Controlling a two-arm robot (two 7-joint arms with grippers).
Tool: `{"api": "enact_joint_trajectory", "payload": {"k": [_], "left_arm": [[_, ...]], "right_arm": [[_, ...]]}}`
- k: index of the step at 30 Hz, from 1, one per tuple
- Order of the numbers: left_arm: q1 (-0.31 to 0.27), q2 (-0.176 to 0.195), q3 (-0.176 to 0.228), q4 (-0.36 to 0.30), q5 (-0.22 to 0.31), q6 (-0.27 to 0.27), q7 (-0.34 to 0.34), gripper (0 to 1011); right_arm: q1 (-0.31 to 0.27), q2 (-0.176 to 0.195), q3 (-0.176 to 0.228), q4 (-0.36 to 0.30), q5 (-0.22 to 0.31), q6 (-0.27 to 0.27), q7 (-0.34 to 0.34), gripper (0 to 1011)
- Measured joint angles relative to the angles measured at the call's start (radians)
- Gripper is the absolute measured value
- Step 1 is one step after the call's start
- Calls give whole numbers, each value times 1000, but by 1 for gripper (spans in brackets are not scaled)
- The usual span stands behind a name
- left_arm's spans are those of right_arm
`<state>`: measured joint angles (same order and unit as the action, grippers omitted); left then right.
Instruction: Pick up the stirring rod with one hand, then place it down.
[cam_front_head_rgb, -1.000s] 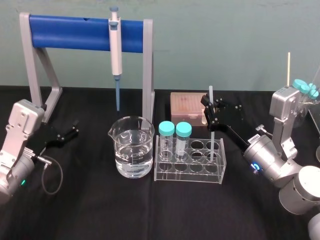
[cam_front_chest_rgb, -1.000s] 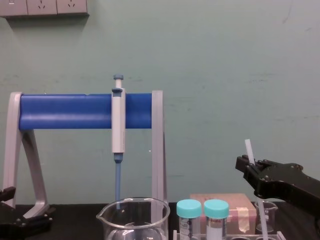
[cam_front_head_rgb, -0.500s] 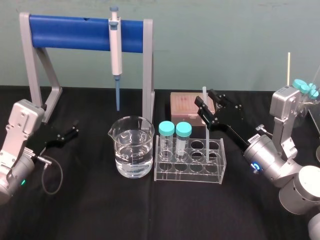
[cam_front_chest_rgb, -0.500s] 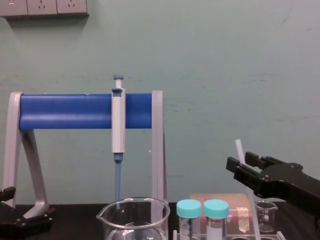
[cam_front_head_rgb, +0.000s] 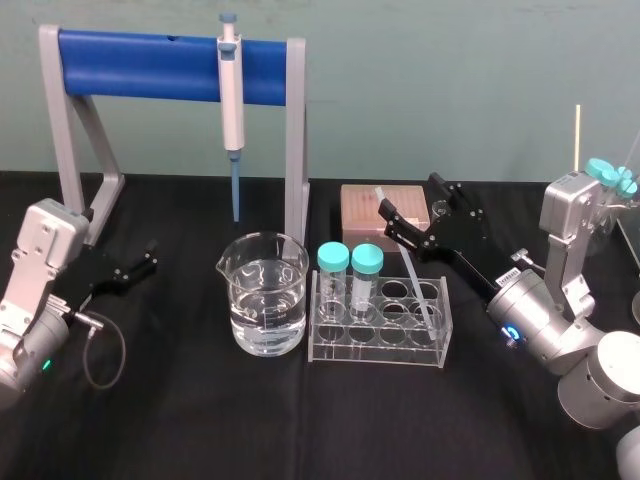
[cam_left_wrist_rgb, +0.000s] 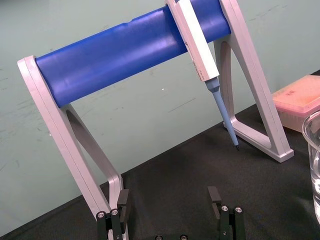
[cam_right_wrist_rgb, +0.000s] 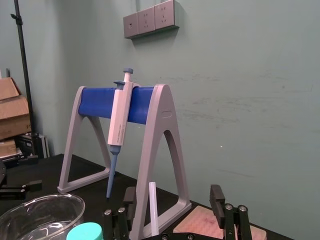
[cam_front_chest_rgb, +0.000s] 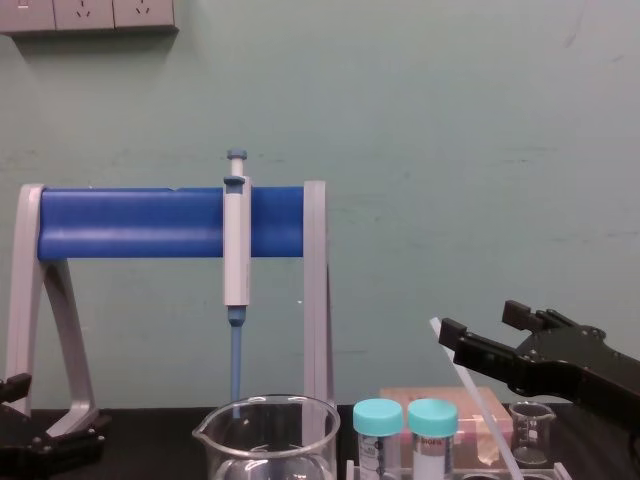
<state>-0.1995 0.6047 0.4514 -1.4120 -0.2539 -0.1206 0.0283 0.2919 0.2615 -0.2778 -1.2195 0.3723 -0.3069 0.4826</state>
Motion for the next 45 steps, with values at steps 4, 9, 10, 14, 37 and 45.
{"api": "enact_joint_trajectory", "payload": {"k": [4, 9, 10, 14, 37, 45], "left_arm": [[0, 0, 0, 0, 0, 0, 0, 1000], [0, 0, 0, 0, 0, 0, 0, 1000], [0, 0, 0, 0, 0, 0, 0, 1001], [0, 0, 0, 0, 0, 0, 0, 1000], [0, 0, 0, 0, 0, 0, 0, 1000], [0, 0, 0, 0, 0, 0, 0, 1000]], "right_arm": [[0, 0, 0, 0, 0, 0, 0, 1003], [0, 0, 0, 0, 0, 0, 0, 1000], [0, 0, 0, 0, 0, 0, 0, 1000], [-2, -3, 6, -4, -8, -1, -20, 1000], [-90, -52, 159, -78, -164, 193, -386, 1000], [-90, -52, 158, -78, -164, 191, -387, 1000]]}}
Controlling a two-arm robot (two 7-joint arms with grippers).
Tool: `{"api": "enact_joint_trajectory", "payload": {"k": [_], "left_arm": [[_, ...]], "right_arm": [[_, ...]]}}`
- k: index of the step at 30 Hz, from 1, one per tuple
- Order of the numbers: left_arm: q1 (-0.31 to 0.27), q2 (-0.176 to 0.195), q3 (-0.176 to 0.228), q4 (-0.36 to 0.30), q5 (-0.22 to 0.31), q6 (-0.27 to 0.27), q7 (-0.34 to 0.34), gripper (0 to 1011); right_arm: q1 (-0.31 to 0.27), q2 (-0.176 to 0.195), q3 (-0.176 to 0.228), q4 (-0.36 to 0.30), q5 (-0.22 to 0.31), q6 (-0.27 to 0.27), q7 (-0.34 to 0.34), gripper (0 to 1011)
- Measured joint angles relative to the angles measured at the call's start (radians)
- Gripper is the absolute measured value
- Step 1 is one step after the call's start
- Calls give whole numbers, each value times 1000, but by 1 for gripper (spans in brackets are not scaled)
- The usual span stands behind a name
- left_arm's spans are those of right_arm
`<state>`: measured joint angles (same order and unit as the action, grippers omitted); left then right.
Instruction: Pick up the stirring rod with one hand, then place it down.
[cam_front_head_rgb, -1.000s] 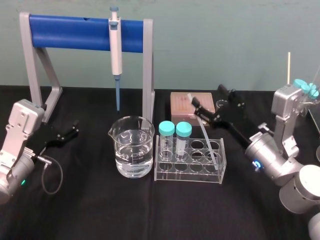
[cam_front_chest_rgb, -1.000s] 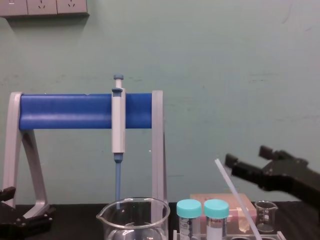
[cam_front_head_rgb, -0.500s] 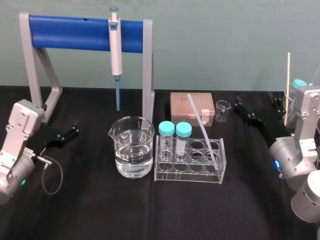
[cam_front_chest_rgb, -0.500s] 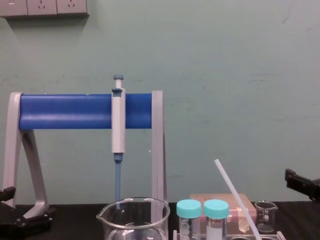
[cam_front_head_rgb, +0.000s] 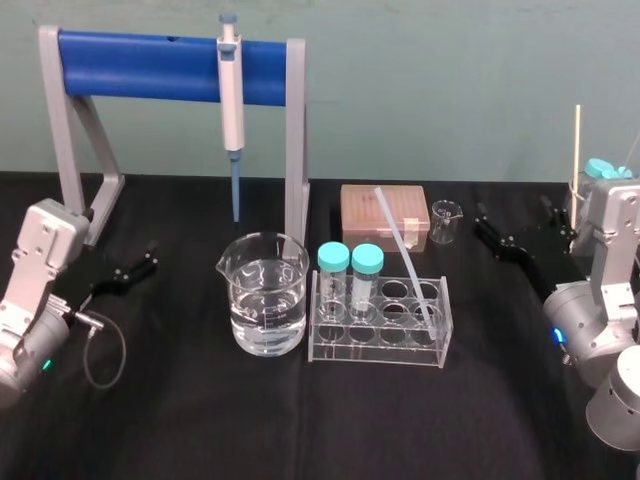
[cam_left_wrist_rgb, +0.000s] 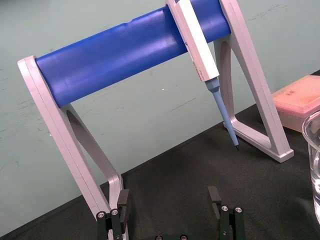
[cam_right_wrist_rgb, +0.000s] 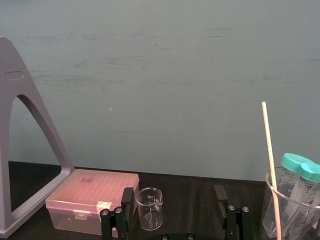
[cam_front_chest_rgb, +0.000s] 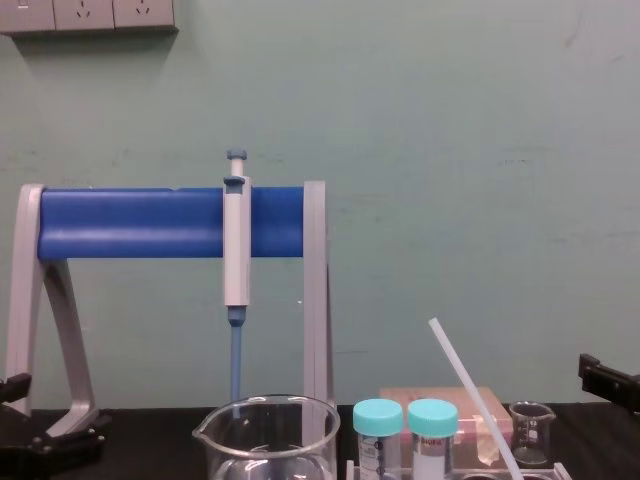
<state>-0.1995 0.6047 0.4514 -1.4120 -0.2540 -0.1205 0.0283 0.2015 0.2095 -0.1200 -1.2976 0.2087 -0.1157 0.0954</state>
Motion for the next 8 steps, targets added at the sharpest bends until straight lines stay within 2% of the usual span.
{"api": "enact_joint_trajectory", "payload": {"k": [8], "left_arm": [[0, 0, 0, 0, 0, 0, 0, 1001]], "right_arm": [[1, 0, -1, 0, 1, -3, -1, 1000]]}}
